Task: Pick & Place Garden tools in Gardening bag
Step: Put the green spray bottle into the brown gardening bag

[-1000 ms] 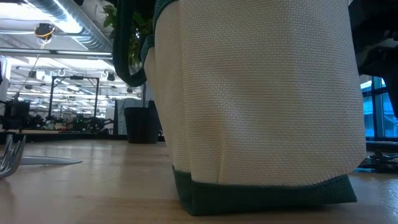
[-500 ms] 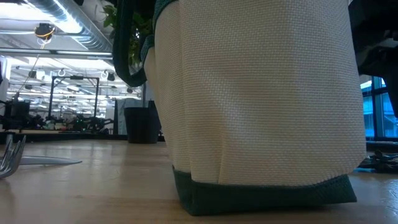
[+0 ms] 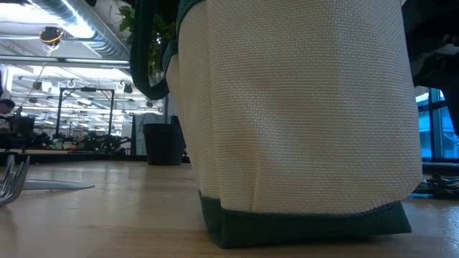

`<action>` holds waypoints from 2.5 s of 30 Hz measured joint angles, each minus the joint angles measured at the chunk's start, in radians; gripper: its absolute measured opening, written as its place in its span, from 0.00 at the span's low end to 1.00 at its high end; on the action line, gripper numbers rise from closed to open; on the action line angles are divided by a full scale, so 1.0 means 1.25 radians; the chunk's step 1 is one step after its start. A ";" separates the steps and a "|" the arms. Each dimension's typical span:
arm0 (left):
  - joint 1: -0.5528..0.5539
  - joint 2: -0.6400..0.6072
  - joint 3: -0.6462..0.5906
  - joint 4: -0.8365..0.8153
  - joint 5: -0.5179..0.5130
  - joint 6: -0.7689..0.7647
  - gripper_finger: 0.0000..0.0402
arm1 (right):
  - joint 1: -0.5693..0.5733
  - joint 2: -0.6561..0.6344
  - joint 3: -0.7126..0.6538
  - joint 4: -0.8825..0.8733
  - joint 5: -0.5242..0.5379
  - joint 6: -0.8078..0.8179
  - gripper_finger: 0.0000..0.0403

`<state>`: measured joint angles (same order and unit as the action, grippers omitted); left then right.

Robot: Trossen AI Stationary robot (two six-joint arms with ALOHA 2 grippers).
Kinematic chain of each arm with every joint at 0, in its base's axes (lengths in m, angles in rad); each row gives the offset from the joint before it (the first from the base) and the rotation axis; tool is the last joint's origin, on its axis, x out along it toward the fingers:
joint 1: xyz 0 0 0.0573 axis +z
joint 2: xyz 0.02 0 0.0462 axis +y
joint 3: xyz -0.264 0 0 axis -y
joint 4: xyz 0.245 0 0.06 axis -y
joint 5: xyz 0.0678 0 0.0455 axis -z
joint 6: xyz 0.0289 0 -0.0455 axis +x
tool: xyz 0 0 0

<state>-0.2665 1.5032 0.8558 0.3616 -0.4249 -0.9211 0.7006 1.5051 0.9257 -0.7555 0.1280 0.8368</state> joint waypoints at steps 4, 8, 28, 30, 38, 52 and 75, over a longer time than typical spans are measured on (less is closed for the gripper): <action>0.000 0.000 0.000 0.000 0.000 0.000 0.01 | 0.000 0.000 0.000 0.004 0.000 0.000 0.71; 0.000 0.000 0.000 0.000 0.000 0.000 0.01 | 0.000 0.000 0.000 0.003 0.000 0.000 0.71; 0.000 0.000 0.000 -0.018 0.000 0.008 0.01 | -0.020 0.000 0.000 -0.003 -0.031 0.149 0.71; 0.000 0.000 0.000 -0.019 0.000 0.008 0.01 | -0.038 0.000 0.000 -0.025 -0.073 0.220 0.71; 0.009 0.000 0.000 -0.019 0.000 0.008 0.01 | -0.092 -0.004 0.016 -0.036 -0.182 0.244 0.71; 0.012 0.000 0.000 -0.018 0.000 0.007 0.01 | -0.213 -0.004 0.119 -0.318 -0.375 0.502 0.65; 0.004 0.000 0.000 -0.018 0.000 0.027 0.01 | -0.216 0.003 -0.080 -0.142 -0.457 0.605 0.63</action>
<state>-0.2611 1.5032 0.8558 0.3393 -0.4252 -0.8871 0.4301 1.5085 0.8257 -0.9330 -0.4433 1.5936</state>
